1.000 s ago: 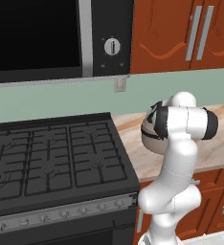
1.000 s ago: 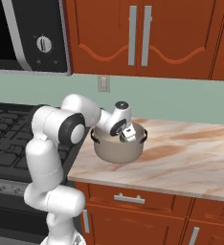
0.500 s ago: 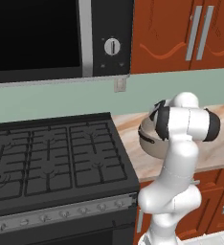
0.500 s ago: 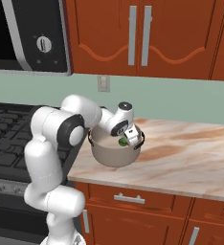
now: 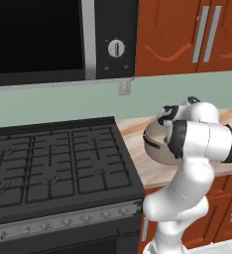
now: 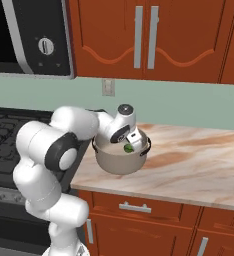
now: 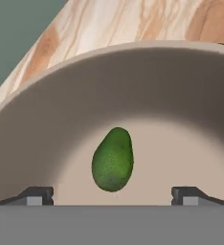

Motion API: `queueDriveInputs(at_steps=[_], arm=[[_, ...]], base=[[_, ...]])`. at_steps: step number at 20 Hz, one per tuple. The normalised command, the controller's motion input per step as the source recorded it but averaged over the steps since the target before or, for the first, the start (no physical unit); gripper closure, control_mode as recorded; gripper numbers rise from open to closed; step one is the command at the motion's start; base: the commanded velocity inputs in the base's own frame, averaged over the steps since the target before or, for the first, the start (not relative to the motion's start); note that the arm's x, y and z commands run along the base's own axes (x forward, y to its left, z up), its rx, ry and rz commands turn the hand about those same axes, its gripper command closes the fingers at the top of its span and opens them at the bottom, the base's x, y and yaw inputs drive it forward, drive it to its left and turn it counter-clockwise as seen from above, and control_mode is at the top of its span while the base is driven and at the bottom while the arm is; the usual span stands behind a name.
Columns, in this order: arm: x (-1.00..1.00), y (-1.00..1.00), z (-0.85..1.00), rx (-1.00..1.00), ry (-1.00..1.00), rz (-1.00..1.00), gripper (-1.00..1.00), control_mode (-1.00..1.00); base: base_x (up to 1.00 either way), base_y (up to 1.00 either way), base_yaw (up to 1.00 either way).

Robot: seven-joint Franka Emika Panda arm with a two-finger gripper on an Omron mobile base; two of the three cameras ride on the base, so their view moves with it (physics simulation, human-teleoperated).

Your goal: Turn on the sink faucet. Then move the avocado from the counter to the sink. Turn off the sink. Move the vegetable from the sink to the pot next to the stove. Finally move the pot to the front center burner.

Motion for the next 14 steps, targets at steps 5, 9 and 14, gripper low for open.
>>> queueDriveInputs(at_steps=[5,9,14], arm=[[-0.32,0.34,0.68,-0.07,-0.15,0.01,-1.0,-1.0],[-0.31,0.46,0.73,-0.06,-0.1,0.05,-1.0,-1.0],[-0.31,0.47,0.79,-0.02,-0.01,0.05,-1.0,-1.0]], base=[[0.0,0.0,0.0],[0.0,0.0,0.0],[0.0,0.0,0.0]])
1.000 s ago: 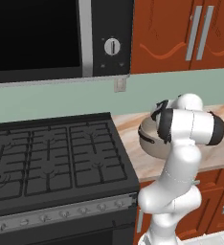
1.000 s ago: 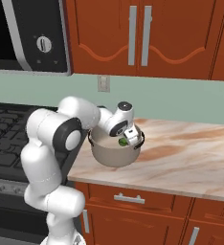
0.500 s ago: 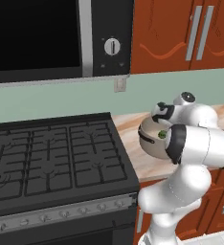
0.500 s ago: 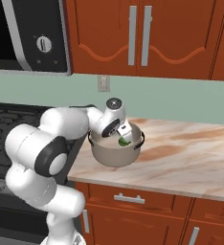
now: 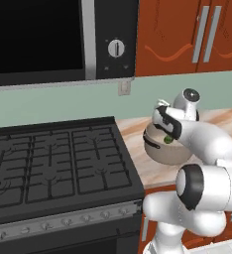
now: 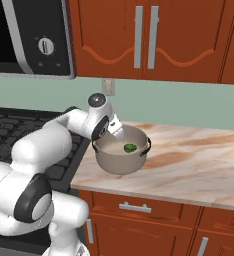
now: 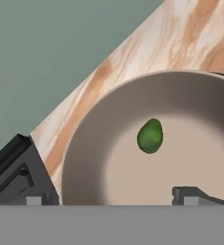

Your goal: Turn on the sink faucet. Then move the avocado from the counter to the sink. Turn off the sink. Move the vegetable from the sink to the pot next to the stove. Finally move the pot to the front center burner.

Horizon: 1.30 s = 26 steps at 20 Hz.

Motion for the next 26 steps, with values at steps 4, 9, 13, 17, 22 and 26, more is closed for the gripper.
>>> queueDriveInputs(at_steps=[4,9,13,17,22,26], arm=[[-0.38,0.39,0.5,0.0,0.1,0.05,-1.0,-1.0],[-0.51,0.34,0.01,-0.01,0.11,0.04,-1.0,-1.0],[-0.55,0.38,-0.01,-0.04,0.02,0.02,-1.0,-1.0],[-0.42,0.35,-0.05,-0.05,0.04,0.06,-1.0,-1.0],[-0.1,0.1,-0.15,-0.1,0.05,0.12,-1.0,-1.0],[0.04,0.0,-0.01,-0.13,0.01,0.2,-1.0,-1.0]], base=[[0.0,0.0,0.0],[0.0,0.0,0.0],[0.0,0.0,0.0],[0.0,0.0,0.0],[0.0,0.0,0.0],[0.0,0.0,0.0]])
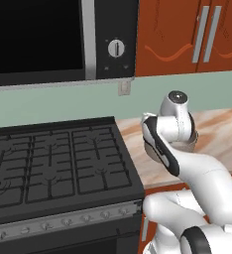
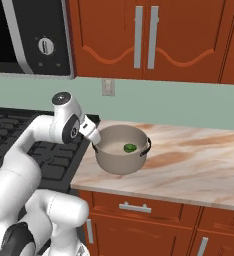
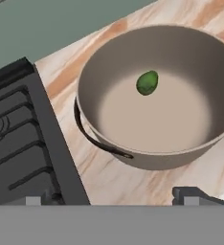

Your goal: Turn on the sink faucet. Then move the avocado from the counter to the sink. Turn off the sink. Move the vegetable from the sink to the pot next to the stove. Finally move the pot to the front center burner.

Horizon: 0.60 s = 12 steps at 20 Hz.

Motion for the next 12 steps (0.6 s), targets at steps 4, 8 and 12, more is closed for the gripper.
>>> queueDriveInputs(at_steps=[4,8,12], arm=[[0.16,0.0,-0.05,-0.13,0.01,0.28,-1.0,-1.0],[0.15,0.0,-0.12,-0.12,0.01,0.26,-1.0,-1.0],[0.25,0.09,-0.28,-0.18,0.05,0.09,-1.0,-1.0]], base=[[0.0,0.0,0.0],[0.0,0.0,0.0],[0.0,0.0,0.0]])
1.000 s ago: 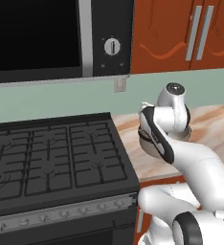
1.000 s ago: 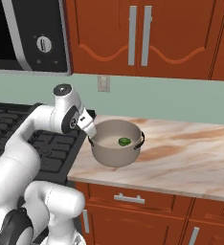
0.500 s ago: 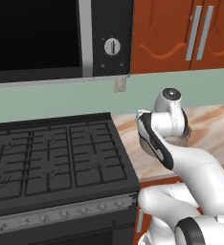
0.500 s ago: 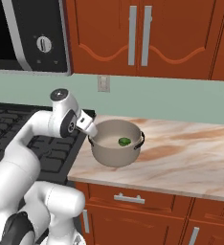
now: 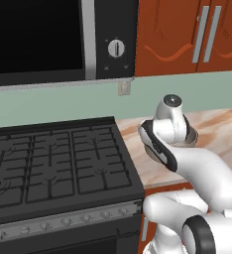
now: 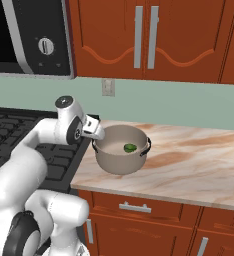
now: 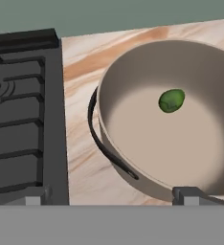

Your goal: Turn on the sink faucet. Then move the avocado from the counter to the sink. Turn off the sink. Move the vegetable from the sink to the pot next to the stove. Finally move the pot to the front center burner.

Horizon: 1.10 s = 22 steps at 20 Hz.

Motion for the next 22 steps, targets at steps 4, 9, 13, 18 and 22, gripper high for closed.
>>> queueDriveInputs(at_steps=[4,9,13,18,22], arm=[[0.21,0.0,-0.18,-0.13,0.07,0.0,-1.0,-1.0],[0.2,-0.01,-0.27,-0.02,0.06,0.05,-1.0,-1.0],[0.11,-0.02,-0.29,-0.01,0.01,0.06,-1.0,-1.0],[0.14,-0.05,-0.36,0.0,0.0,0.06,-1.0,-1.0],[0.2,-0.01,-0.4,0.0,0.0,0.06,-1.0,-1.0]], base=[[0.0,0.0,0.0],[0.0,0.0,0.0],[0.0,0.0,0.0],[0.0,0.0,0.0],[0.0,0.0,0.0]])
